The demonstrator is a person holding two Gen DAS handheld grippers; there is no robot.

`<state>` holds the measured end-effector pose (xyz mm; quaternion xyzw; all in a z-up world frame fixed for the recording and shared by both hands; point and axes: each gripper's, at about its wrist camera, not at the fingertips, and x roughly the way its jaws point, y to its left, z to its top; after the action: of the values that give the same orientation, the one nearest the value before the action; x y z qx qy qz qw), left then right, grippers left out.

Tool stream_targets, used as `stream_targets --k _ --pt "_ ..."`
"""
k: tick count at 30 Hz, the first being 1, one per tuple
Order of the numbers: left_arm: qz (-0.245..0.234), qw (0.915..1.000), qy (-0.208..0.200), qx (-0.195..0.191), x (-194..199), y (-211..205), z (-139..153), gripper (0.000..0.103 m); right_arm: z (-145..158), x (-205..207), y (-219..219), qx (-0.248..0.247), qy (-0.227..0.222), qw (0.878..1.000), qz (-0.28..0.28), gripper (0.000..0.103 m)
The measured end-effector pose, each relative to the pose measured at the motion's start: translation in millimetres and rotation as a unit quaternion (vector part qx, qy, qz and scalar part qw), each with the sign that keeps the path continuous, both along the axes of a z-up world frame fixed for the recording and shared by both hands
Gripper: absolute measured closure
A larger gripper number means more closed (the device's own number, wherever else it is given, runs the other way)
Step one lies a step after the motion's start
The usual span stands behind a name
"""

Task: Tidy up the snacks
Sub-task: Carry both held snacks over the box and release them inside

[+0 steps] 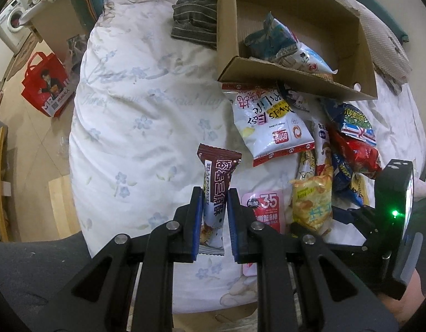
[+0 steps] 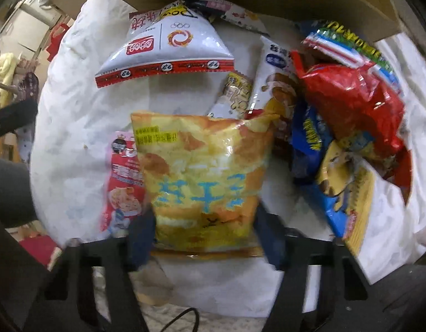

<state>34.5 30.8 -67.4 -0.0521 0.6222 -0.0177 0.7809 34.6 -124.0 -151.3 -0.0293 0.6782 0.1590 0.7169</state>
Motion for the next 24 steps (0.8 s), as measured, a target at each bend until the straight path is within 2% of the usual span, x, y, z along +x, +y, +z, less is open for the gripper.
stream_targets --k 2,8,12,16,24 --pt "0.002 1.0000 -0.003 -0.002 -1 1 1 0.089 7 -1 -4 0.020 -0.004 1.000 -0.003 0.056" --pt "0.013 0.9998 -0.016 -0.002 -2 6 7 0.089 41 -4 -29 0.104 -0.027 0.994 -0.033 0.057" --pt "0.027 0.9993 -0.024 -0.006 -1 12 11 0.089 66 -4 -46 0.179 -0.057 0.981 -0.056 0.057" --pt "0.043 0.9979 -0.047 -0.008 1 17 21 0.089 89 5 -58 0.233 -0.082 0.967 -0.071 0.057" --pt "0.053 0.9941 -0.095 -0.006 7 17 48 0.089 121 17 -70 0.265 -0.119 0.954 -0.077 0.057"
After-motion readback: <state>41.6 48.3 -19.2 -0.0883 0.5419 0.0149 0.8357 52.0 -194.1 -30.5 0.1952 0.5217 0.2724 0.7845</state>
